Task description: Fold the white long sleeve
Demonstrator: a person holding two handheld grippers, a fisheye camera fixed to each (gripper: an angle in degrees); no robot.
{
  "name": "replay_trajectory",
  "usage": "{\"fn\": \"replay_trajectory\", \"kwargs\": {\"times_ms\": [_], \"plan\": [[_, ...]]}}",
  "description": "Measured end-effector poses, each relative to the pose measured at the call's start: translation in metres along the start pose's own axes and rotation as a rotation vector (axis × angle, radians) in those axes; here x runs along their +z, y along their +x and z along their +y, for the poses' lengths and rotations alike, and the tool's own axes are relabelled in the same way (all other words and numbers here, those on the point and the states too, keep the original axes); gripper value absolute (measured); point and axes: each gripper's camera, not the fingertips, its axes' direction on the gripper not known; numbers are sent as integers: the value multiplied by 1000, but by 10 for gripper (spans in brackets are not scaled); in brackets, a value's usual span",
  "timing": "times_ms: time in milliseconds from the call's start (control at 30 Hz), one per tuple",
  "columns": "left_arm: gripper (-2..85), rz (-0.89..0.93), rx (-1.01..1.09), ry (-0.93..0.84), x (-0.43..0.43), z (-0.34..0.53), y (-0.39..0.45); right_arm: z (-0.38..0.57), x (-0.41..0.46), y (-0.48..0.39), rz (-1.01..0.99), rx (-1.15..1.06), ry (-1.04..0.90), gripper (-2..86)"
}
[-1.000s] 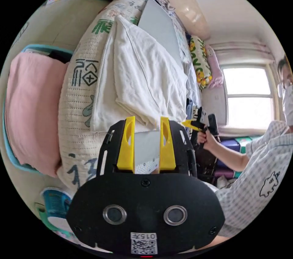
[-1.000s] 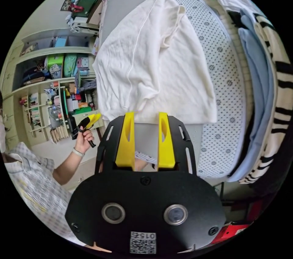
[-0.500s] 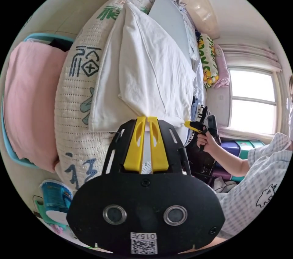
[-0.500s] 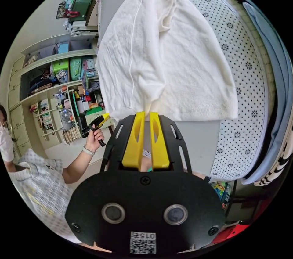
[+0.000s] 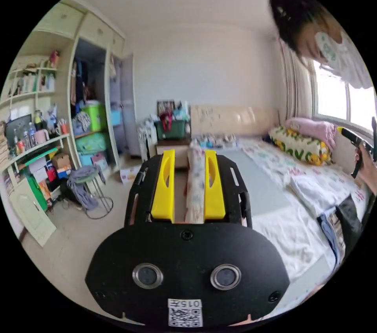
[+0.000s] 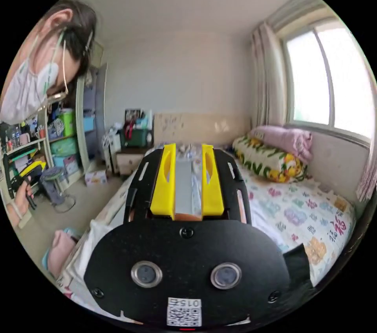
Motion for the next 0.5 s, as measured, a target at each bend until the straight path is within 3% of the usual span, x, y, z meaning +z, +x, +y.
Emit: {"fn": "replay_trajectory", "kwargs": {"times_ms": [33,100,267,367,500], "plan": [[111,24,-62,39,2,-1,3,4,1,-7,12,-1,101,106],[112,158,-65,-10,25,2,7,14,20,-16,-29,-51,85,102],[114,349,-247,-522,145,56,-8,73,140,9,-256,134,-565,72],[111,376,-421,-785,207,114,-32,133,206,43,-292,290,-885,64],[111,365,-559,-937,255,166,-50,189,262,68,-263,447,-1096,71]]}}
